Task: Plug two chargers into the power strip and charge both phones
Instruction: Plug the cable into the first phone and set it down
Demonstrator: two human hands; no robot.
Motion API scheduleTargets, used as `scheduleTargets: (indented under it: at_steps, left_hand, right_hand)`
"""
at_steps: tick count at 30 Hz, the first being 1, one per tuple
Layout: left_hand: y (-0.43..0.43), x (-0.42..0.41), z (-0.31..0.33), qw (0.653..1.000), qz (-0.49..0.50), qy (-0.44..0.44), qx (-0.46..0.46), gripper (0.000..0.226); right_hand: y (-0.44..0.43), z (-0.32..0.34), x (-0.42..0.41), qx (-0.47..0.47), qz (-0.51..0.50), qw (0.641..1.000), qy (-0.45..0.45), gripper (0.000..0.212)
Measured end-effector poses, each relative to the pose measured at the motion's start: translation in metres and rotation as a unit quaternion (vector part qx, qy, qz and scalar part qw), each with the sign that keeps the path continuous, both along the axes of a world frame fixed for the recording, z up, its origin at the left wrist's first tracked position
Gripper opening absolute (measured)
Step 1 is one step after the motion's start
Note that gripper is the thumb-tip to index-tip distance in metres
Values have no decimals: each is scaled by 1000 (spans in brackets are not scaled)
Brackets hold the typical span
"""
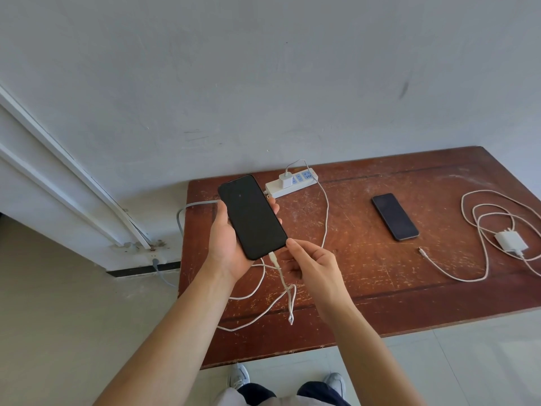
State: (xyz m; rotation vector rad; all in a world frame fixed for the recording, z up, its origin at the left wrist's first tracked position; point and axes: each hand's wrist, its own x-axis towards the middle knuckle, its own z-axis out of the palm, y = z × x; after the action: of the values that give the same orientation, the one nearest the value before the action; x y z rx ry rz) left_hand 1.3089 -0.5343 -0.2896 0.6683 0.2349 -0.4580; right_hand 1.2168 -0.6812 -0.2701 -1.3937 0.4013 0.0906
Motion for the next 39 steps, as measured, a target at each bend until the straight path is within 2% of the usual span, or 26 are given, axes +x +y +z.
scheduleTargets:
  at_steps: [8,14,24,39]
  left_hand:
    - [-4,3,3,999,13,17,27,71]
    - [-2,4,0,999,4,0,34,63]
    - [13,12,-7,999,-31,-10,-16,58]
    - [45,36,-28,992,-29,62,103,47]
  right_hand:
    - [-2,-2,0,4,6,1000,4,19]
    - [-3,-3,0,1,8,1000,5,18]
    - [1,-7,6,-30,6,1000,3,18]
    - [27,-37,28,-43,-24,997,52,17]
